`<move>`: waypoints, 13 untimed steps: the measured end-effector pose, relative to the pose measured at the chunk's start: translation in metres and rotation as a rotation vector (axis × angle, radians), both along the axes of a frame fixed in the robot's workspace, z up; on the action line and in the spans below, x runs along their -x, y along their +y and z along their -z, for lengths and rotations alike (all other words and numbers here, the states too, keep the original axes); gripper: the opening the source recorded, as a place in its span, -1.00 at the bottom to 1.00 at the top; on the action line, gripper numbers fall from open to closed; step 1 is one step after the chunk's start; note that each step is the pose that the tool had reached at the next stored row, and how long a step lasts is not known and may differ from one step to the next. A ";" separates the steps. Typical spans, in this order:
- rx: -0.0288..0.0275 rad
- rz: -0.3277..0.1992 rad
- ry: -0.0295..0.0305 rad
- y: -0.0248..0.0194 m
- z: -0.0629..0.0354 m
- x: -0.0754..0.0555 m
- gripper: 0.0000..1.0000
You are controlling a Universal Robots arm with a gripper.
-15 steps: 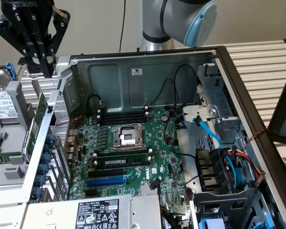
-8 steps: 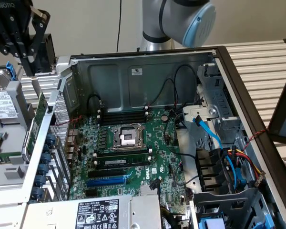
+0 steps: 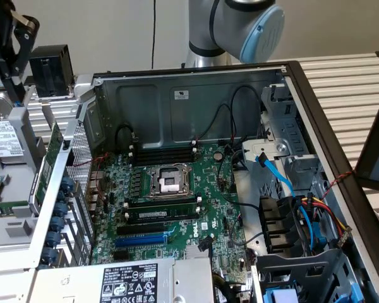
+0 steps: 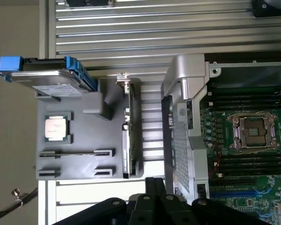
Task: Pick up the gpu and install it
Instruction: 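Reach for the gpu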
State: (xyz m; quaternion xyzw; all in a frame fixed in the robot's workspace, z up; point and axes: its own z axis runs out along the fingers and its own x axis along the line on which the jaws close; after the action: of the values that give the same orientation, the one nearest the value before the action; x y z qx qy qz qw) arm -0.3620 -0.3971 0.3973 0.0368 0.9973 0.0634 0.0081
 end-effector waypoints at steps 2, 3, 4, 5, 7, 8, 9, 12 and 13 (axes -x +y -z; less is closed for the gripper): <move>-0.0050 0.000 0.0001 0.0000 0.0005 0.009 -0.79; -0.0066 0.000 0.0000 0.0001 0.0009 0.014 -0.79; -0.0074 0.000 0.0001 0.0001 0.0012 0.018 -0.79; -0.0076 0.000 -0.0001 0.0001 0.0016 0.023 -0.79; -0.0076 0.000 -0.0015 0.0001 0.0022 0.032 -0.79; -0.0077 0.000 -0.0031 0.0001 0.0023 0.037 -0.79; -0.0077 0.000 -0.0045 0.0002 0.0025 0.040 -0.79; -0.0077 0.000 -0.0114 0.0025 0.0038 0.050 -0.79; -0.0076 0.000 -0.0175 0.0028 0.0039 0.051 -0.79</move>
State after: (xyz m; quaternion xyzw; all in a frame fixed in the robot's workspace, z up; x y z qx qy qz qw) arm -0.4133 -0.3943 0.3934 0.0363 0.9969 0.0676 0.0167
